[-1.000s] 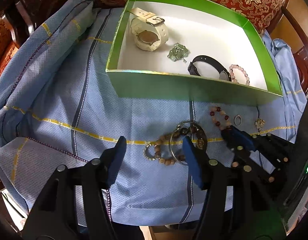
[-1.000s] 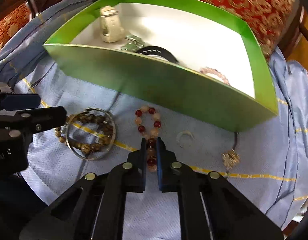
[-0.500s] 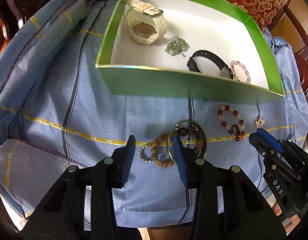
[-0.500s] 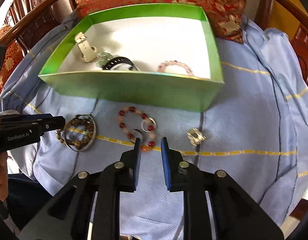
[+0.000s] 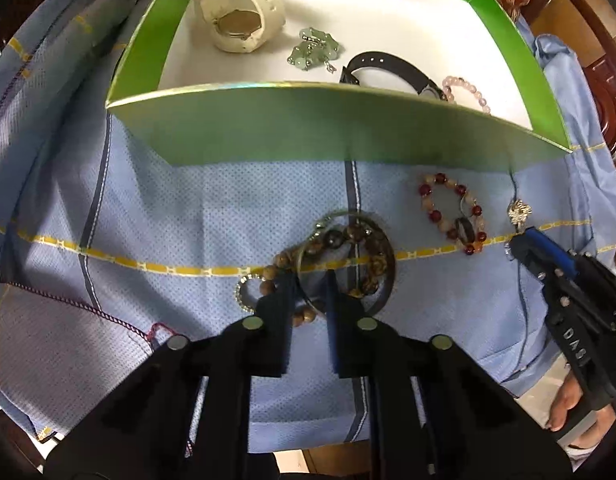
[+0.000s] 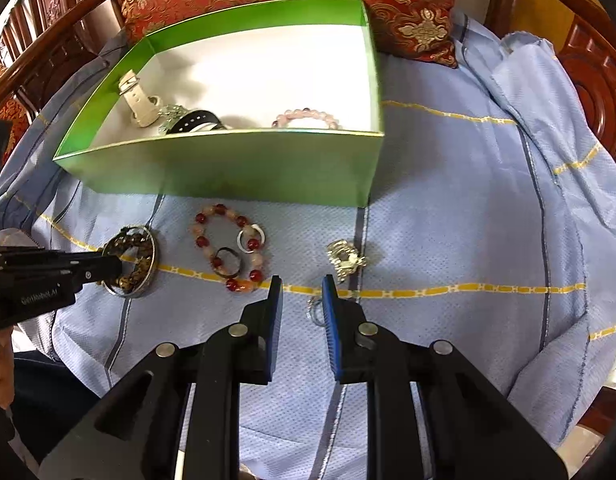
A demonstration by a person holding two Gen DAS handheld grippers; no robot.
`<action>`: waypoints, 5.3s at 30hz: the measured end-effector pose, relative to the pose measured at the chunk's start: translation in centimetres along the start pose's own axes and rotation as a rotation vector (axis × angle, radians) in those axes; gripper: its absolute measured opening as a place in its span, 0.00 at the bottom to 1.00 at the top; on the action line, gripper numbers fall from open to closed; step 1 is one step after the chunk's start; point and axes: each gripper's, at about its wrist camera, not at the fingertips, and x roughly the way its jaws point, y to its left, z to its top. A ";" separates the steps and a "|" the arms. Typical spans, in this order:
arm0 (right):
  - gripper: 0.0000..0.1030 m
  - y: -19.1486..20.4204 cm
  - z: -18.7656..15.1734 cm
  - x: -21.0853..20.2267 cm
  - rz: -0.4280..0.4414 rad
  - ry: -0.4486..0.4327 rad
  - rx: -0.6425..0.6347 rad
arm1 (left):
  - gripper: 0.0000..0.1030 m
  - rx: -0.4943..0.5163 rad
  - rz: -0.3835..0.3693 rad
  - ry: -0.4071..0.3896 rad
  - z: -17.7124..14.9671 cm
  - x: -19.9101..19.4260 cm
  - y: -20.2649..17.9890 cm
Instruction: Organize jewelry
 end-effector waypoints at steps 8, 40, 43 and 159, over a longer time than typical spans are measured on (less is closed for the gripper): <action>0.20 -2.5 0.8 0.0 -0.041 -0.003 0.102 | 0.05 0.019 -0.002 -0.021 0.3 -0.2 -1.0; 0.26 1.2 0.2 -0.7 -0.082 -0.017 -0.033 | 0.06 0.021 -0.013 -0.120 0.0 -2.7 -2.0; 0.26 1.4 0.4 -0.9 -0.076 -0.022 -0.032 | 0.05 0.031 0.002 -0.150 -0.1 -3.3 -2.0; 0.08 2.8 1.6 3.1 0.029 0.056 -0.095 | 0.57 0.170 0.135 -0.068 1.0 -1.2 -2.4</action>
